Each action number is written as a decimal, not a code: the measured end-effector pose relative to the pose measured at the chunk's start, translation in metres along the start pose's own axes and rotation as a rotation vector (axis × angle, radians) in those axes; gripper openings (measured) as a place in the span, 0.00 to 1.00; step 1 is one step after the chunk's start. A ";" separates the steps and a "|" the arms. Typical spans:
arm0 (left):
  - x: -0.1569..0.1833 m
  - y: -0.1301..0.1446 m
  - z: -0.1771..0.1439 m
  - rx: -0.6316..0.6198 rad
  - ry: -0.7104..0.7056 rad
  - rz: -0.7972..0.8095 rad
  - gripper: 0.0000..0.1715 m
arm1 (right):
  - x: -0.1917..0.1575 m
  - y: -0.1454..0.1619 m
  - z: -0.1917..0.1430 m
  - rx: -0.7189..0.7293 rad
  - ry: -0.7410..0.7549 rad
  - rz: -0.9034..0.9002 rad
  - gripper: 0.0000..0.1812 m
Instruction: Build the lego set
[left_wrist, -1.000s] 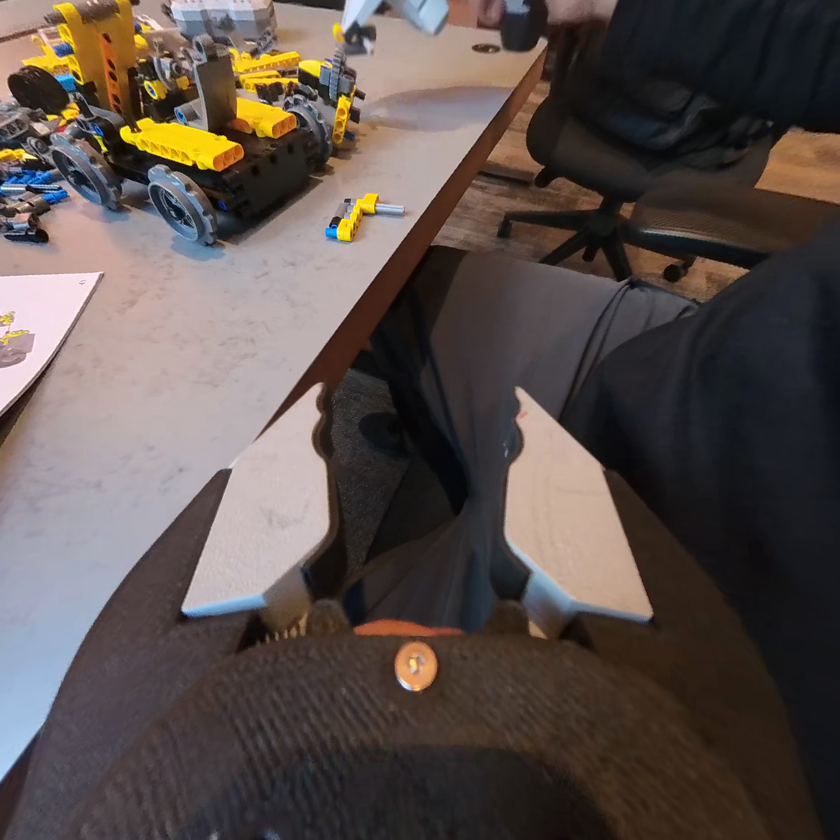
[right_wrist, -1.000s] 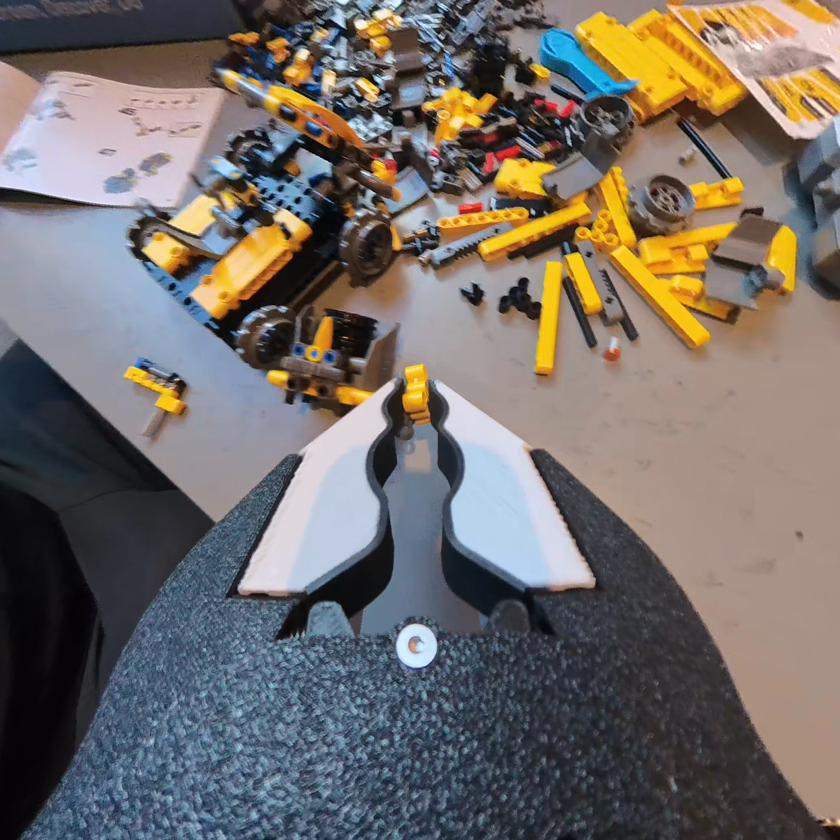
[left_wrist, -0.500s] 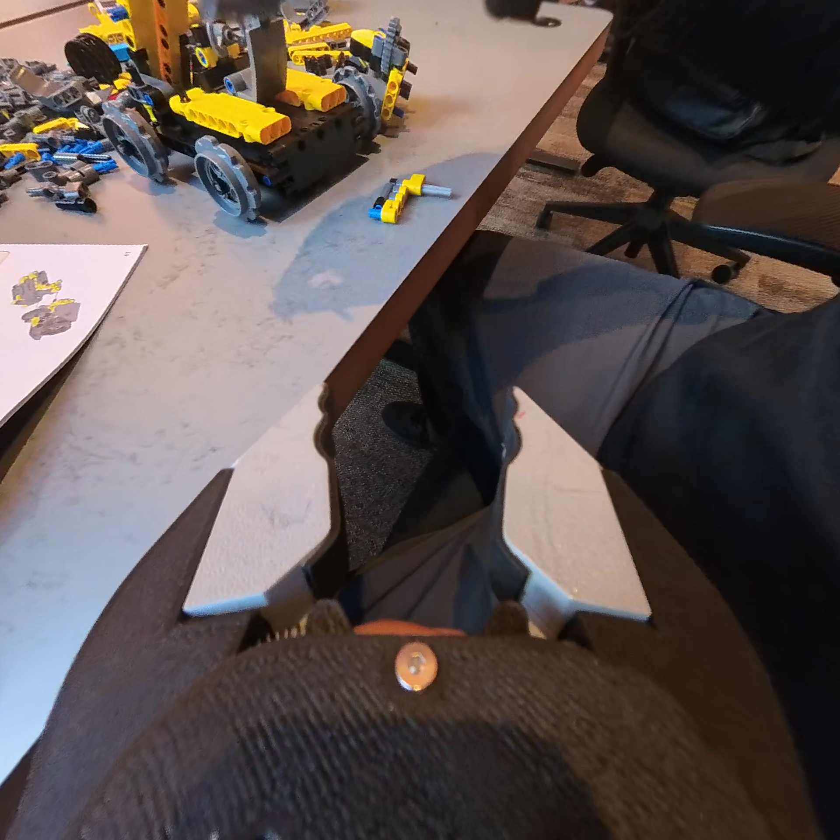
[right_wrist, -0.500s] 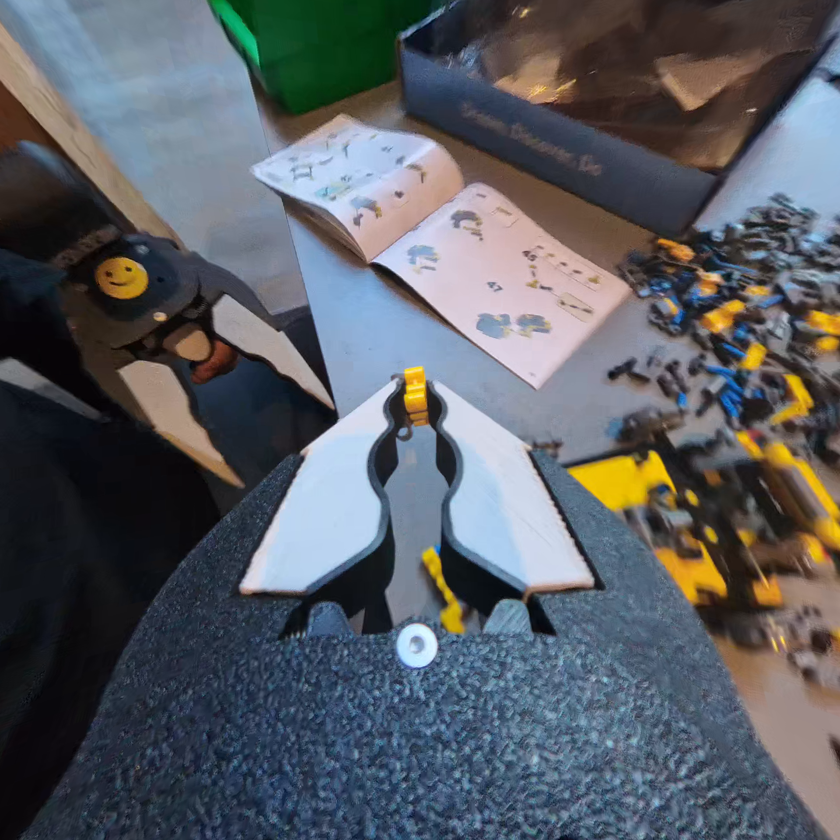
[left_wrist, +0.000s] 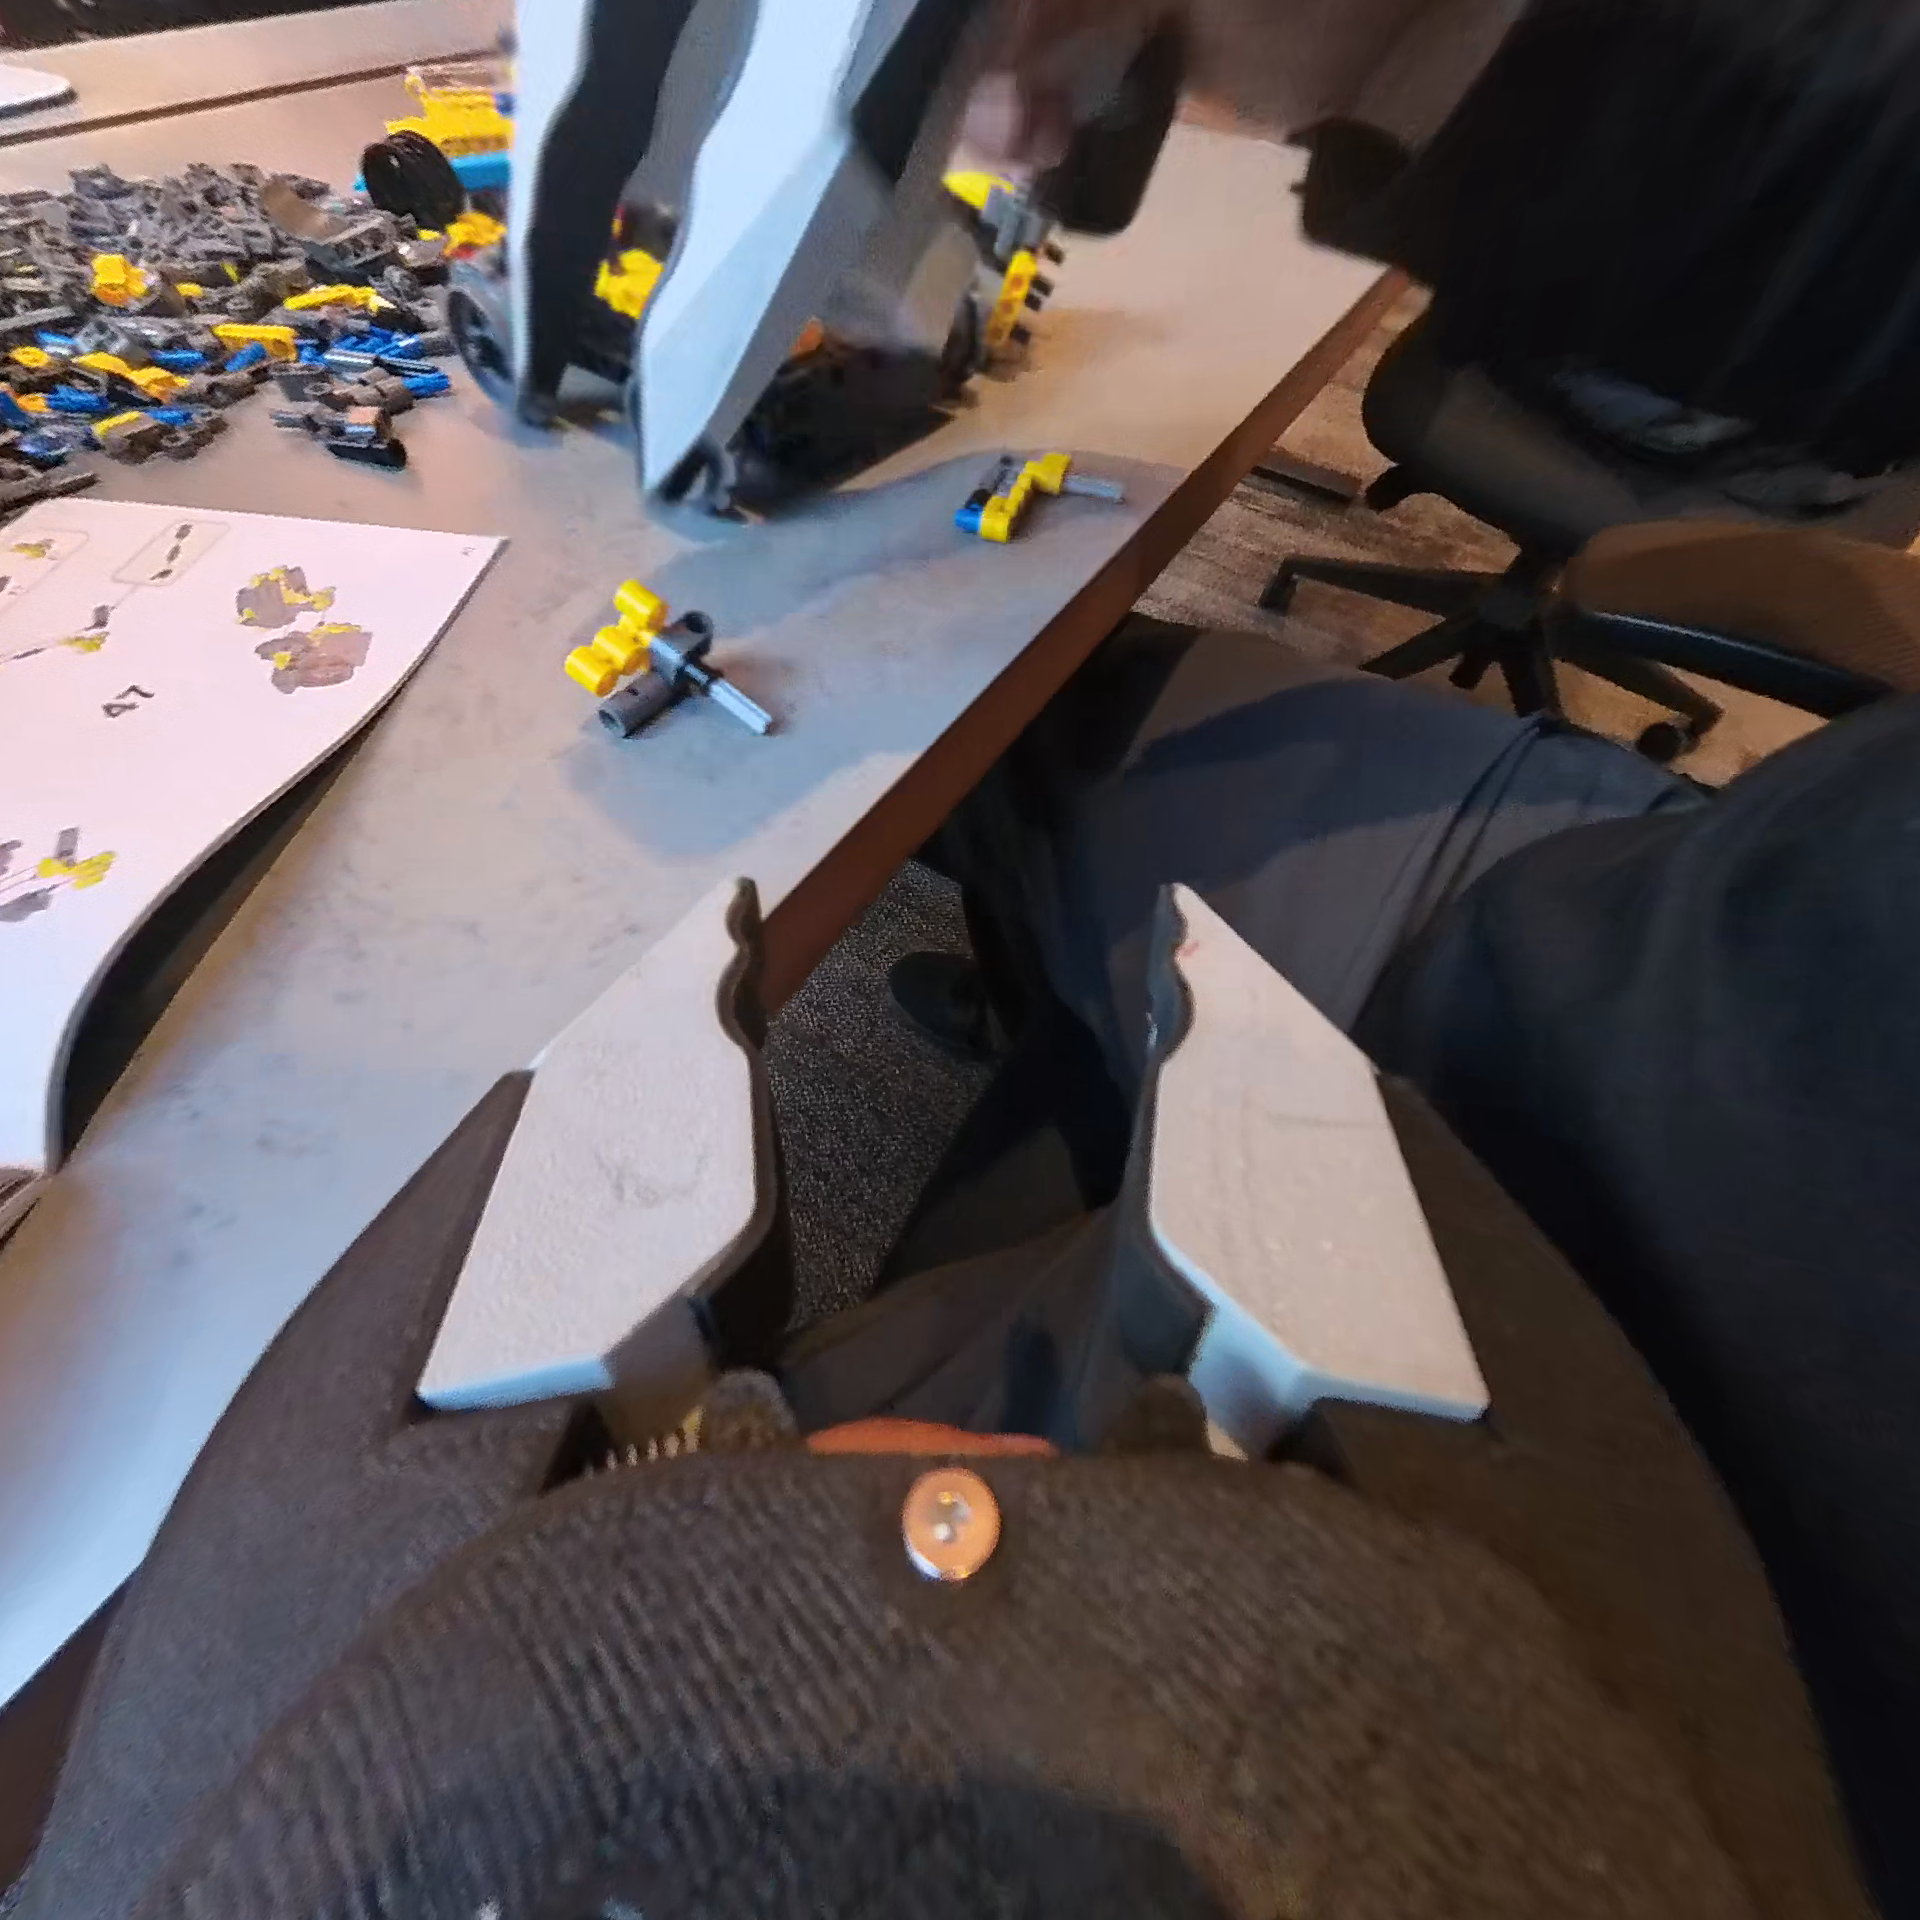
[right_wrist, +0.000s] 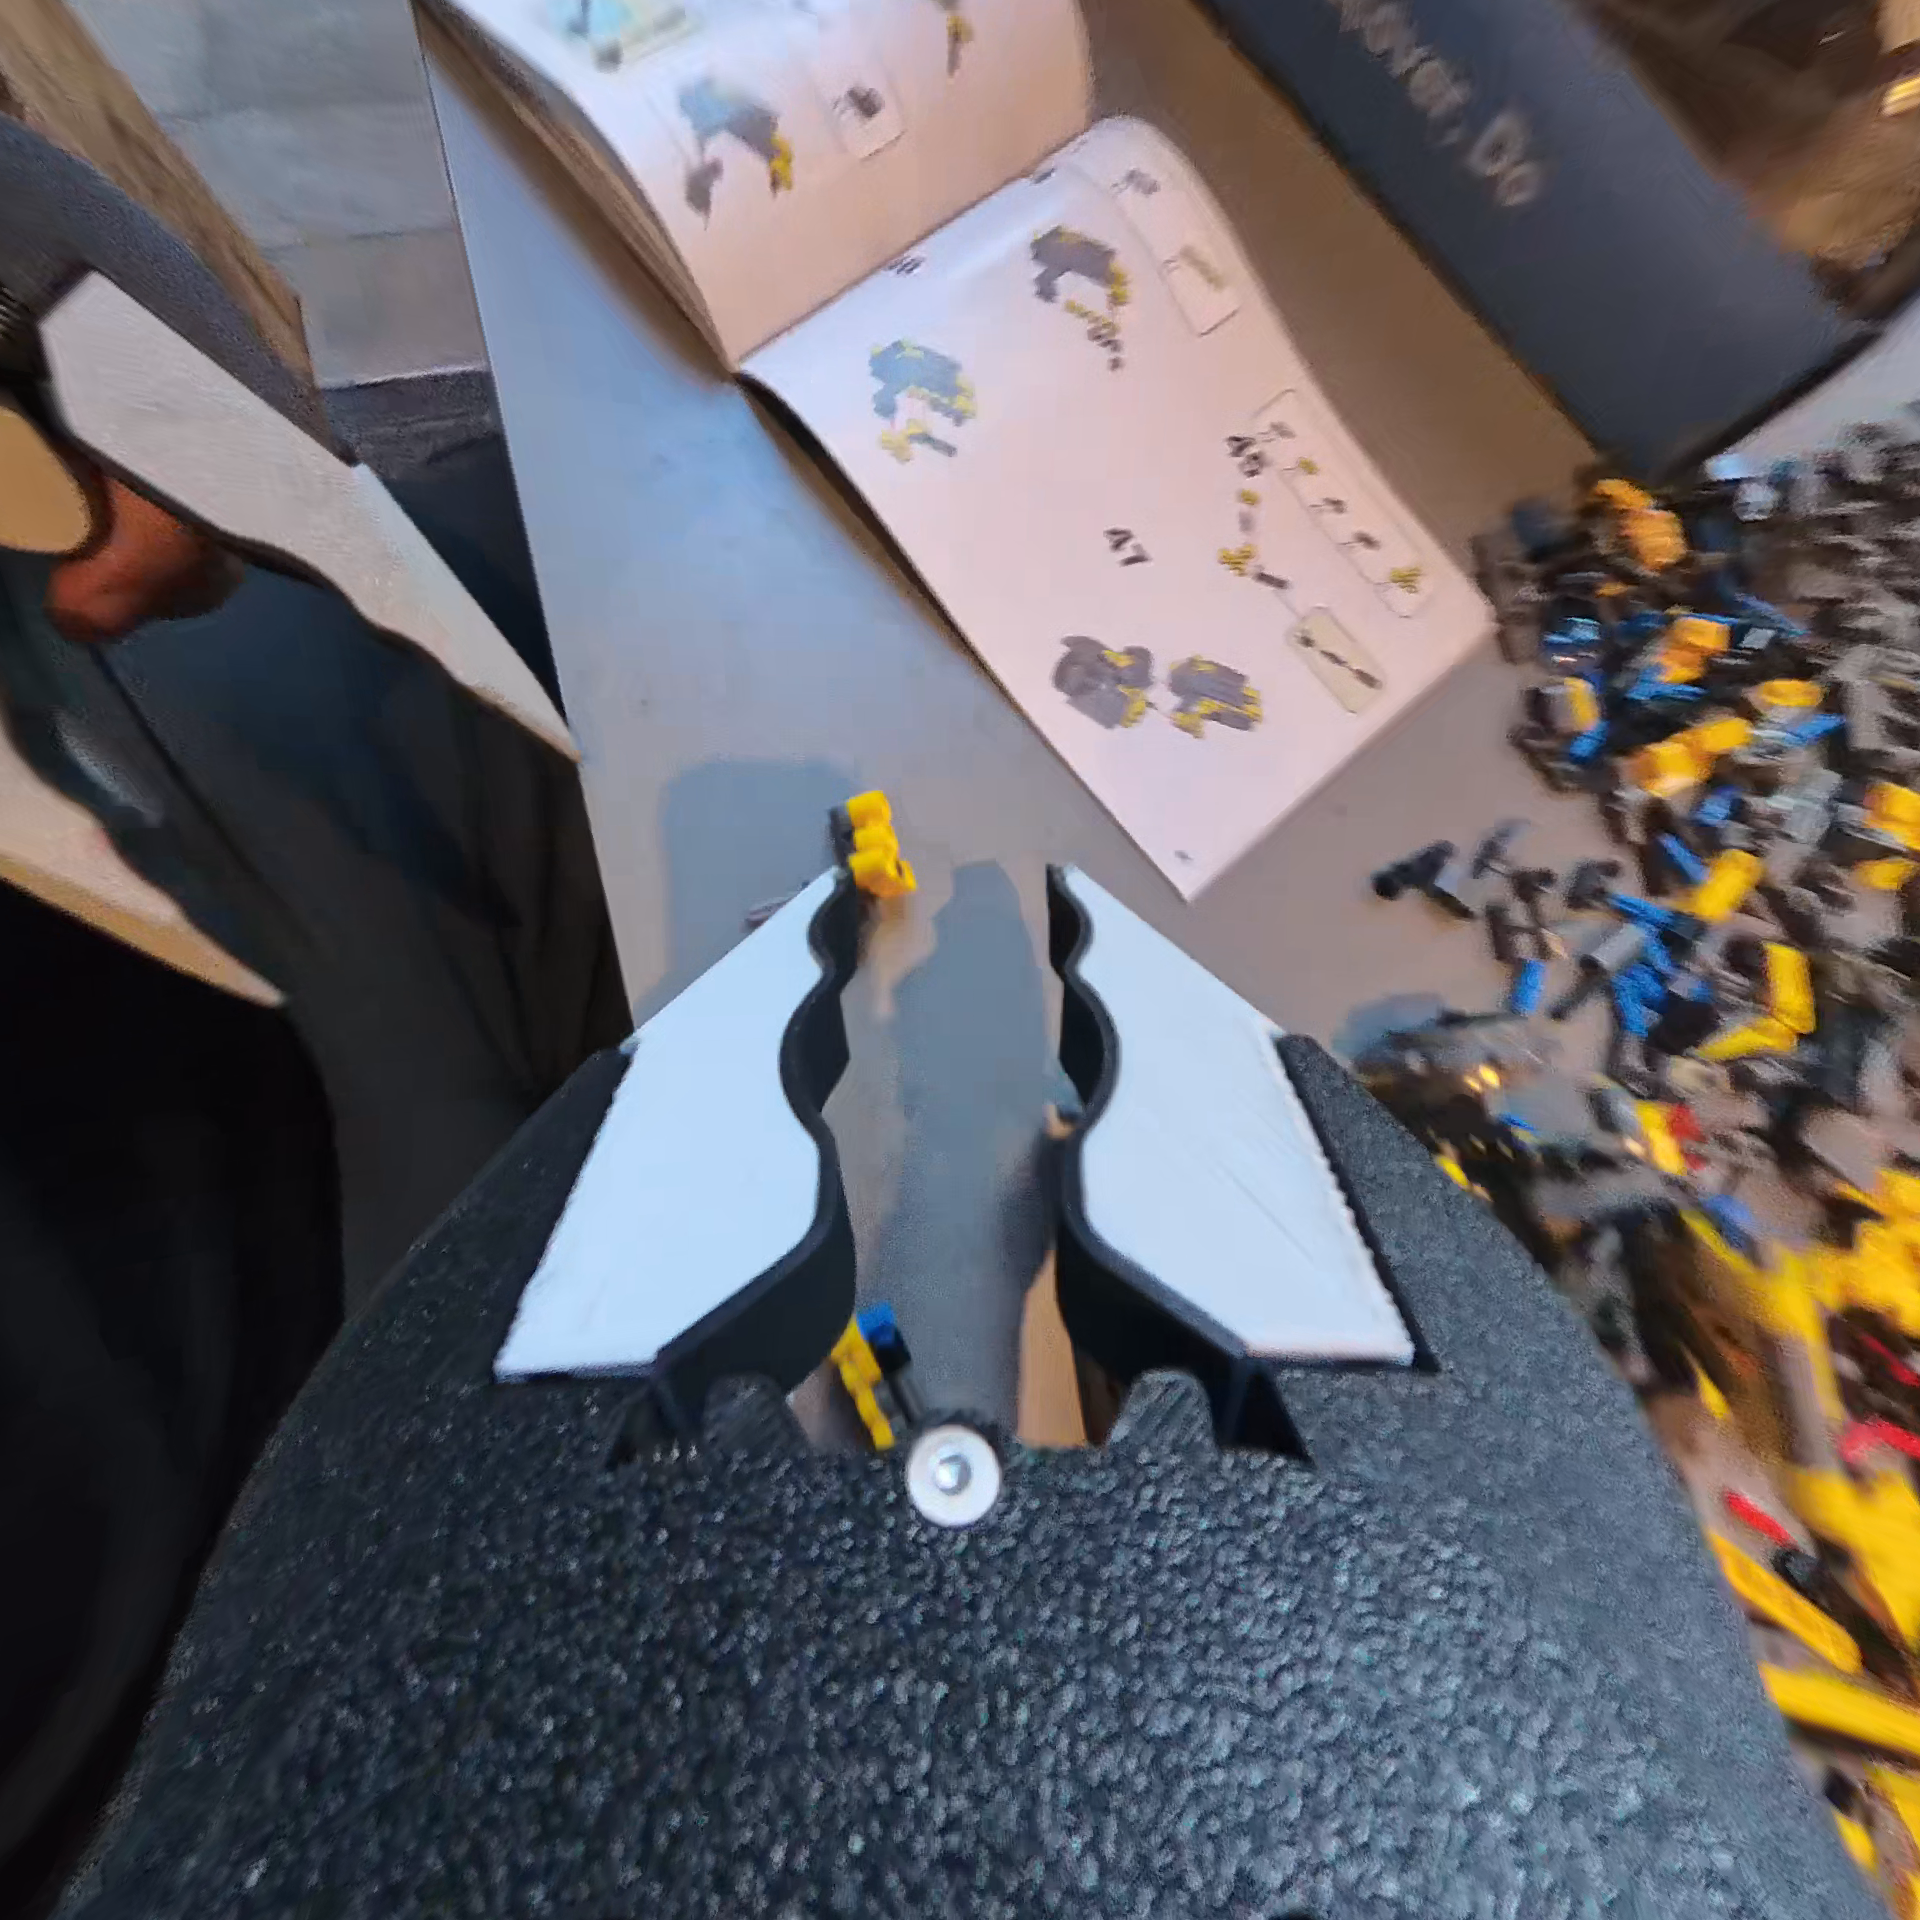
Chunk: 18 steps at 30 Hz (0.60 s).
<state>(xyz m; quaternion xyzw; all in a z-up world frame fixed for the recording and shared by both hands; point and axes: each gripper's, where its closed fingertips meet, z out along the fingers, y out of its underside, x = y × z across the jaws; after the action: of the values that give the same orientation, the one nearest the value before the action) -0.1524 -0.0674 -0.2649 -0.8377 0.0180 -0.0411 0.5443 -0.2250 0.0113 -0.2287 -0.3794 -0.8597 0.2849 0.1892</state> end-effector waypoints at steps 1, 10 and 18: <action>-0.002 -0.001 -0.002 0.006 -0.008 -0.012 0.43 | 0.004 -0.002 -0.014 0.031 0.015 0.017 0.20; -0.029 -0.018 -0.020 0.049 -0.087 -0.063 0.42 | -0.014 -0.005 -0.061 0.270 -0.036 0.119 0.18; -0.009 -0.001 -0.025 0.052 -0.013 -0.130 0.43 | -0.034 -0.009 -0.021 0.202 -0.025 0.085 0.21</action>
<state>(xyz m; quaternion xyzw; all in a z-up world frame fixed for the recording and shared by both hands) -0.1632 -0.0893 -0.2548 -0.8229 -0.0410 -0.0713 0.5622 -0.1970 -0.0126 -0.2106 -0.3910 -0.8120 0.3827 0.2035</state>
